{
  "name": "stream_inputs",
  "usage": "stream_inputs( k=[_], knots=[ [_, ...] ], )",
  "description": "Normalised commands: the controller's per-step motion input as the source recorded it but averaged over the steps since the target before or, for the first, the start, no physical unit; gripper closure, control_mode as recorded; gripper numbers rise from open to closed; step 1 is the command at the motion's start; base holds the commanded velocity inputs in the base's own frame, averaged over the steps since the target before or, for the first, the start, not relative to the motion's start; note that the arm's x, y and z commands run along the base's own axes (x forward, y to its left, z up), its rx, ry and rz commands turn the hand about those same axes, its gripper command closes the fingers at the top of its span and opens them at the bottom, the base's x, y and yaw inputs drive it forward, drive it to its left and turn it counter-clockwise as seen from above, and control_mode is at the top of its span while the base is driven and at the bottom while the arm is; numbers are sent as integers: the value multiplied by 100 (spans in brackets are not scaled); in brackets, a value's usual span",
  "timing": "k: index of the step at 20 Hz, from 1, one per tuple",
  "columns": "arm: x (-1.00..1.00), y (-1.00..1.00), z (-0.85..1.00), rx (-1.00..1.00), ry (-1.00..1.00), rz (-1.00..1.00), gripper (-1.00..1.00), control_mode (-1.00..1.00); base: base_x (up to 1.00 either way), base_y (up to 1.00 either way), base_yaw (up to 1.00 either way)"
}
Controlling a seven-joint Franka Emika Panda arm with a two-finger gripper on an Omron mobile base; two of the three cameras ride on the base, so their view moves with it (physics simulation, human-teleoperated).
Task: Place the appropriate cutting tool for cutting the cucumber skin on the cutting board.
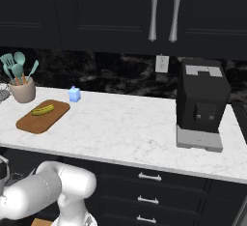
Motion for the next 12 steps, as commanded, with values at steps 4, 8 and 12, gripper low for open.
stream_inputs(
  k=[4,8,12],
  knots=[
    [16,-6,-22,0,-4,0,-100,-100,0,0,0],
    [14,-3,-28,0,-2,0,-100,-100,0,0,0],
    [12,-4,-28,0,-3,0,-100,-100,0,0,0]
  ],
)
